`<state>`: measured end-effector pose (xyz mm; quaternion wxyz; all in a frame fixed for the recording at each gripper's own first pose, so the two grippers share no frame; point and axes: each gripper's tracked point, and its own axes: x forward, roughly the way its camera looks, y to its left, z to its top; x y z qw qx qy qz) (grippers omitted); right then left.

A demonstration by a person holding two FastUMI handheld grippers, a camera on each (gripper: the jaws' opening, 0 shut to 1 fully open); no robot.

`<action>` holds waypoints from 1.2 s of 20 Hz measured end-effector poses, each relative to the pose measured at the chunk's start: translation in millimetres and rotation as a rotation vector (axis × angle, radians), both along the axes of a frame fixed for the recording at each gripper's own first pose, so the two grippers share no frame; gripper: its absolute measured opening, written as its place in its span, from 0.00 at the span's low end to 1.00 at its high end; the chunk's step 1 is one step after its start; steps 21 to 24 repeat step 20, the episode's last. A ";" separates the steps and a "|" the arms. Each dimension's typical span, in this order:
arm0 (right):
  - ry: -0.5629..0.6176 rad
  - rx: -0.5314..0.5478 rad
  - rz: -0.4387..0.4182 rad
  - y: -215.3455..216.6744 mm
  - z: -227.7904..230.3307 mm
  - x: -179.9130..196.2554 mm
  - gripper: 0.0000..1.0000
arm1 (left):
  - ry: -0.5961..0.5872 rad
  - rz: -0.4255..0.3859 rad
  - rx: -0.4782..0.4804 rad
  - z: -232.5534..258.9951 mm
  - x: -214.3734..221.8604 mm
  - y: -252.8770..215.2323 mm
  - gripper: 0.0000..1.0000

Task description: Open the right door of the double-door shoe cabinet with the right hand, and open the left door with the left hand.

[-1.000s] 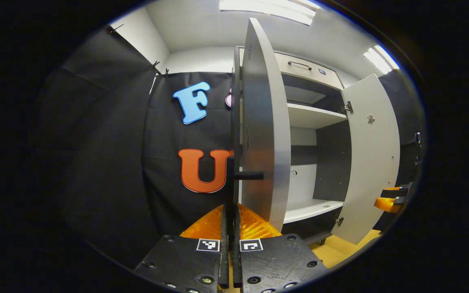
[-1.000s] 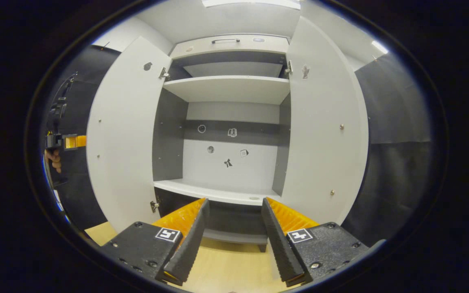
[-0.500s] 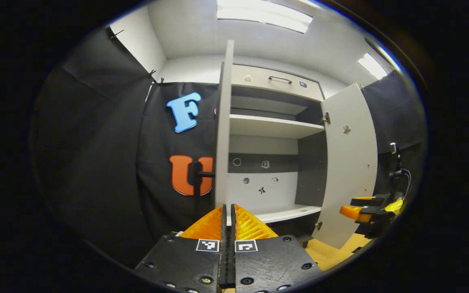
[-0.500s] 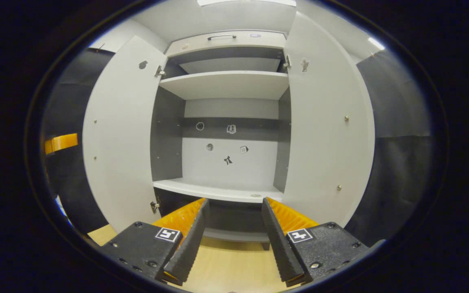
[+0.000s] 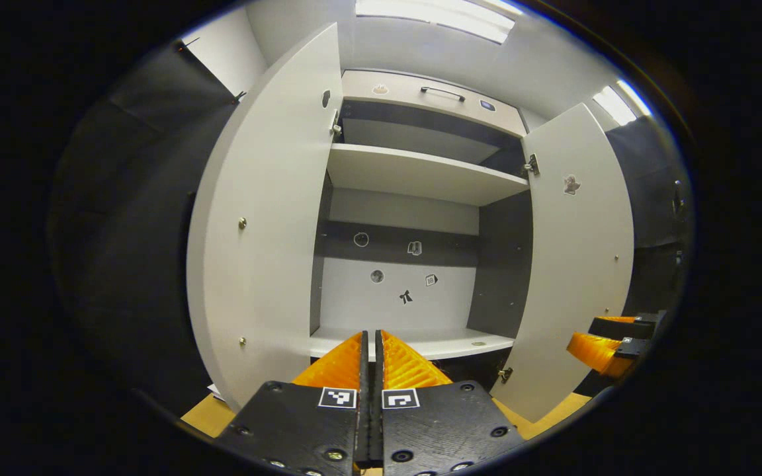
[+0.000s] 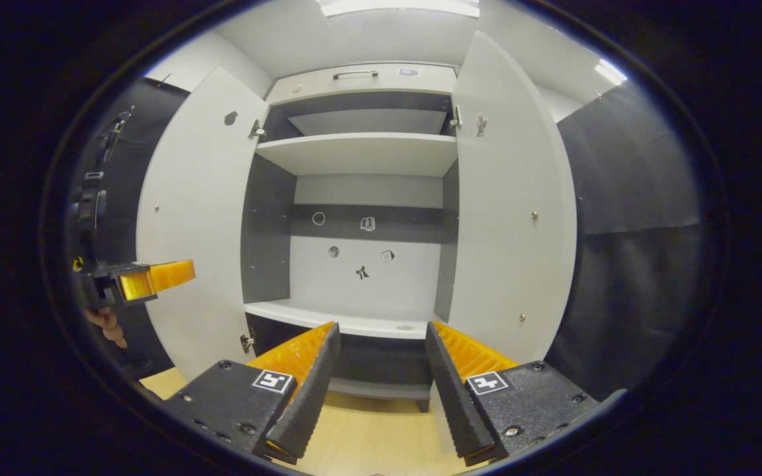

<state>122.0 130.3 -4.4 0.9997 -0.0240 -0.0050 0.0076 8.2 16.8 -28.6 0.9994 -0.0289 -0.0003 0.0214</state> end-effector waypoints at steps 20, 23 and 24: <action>0.018 0.032 -0.017 -13.7 -13.5 8.1 0.82 | -0.037 -0.009 0.040 -6.0 11.3 -30.7 0.93; 0.018 0.032 -0.017 -13.7 -13.5 8.1 0.82 | -0.037 -0.009 0.040 -6.0 11.3 -30.7 0.93; 0.018 0.032 -0.017 -13.7 -13.5 8.1 0.82 | -0.037 -0.009 0.040 -6.0 11.3 -30.7 0.93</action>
